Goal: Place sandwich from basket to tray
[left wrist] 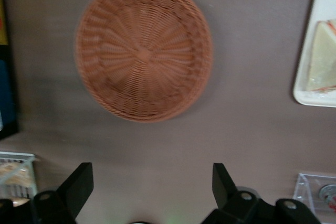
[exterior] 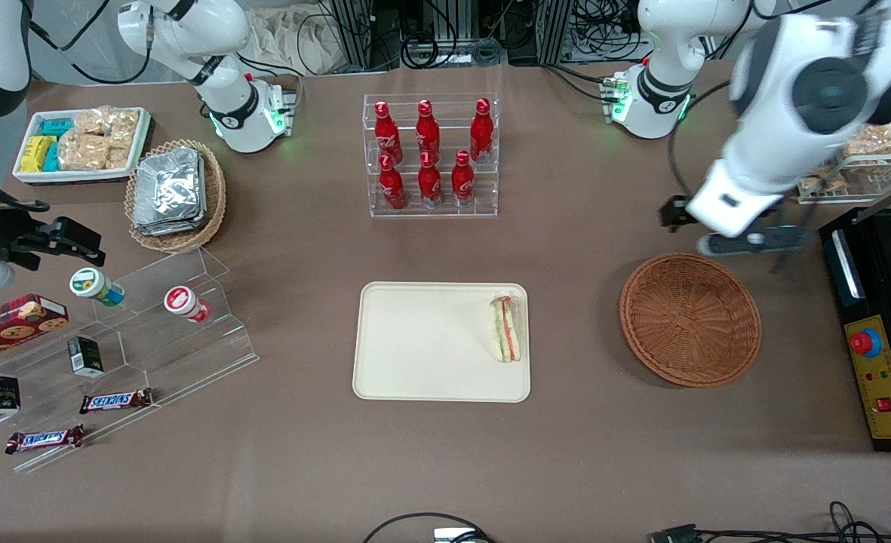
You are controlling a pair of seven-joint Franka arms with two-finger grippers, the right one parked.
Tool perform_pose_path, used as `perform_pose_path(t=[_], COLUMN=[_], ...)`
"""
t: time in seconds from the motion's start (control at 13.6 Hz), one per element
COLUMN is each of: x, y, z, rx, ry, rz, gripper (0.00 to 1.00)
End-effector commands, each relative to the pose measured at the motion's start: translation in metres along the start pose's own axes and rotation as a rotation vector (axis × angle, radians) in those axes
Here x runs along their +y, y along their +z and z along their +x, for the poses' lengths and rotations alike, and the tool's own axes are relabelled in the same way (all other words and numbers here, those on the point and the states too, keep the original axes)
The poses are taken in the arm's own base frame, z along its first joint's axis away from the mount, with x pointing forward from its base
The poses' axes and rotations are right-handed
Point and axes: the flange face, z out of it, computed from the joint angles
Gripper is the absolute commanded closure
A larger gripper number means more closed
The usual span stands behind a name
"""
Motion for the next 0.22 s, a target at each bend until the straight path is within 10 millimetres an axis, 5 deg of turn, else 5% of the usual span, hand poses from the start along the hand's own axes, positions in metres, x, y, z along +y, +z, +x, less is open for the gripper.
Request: perform_pose_path(t=[0.0,0.15], x=[-0.046,-0.068], y=[-0.031,-0.041], z=[0.017,0.035], rx=[-0.001,-0.001], ry=[-0.002,0.058], rz=[-0.054,-0.079], gripper=[0.0,0.0])
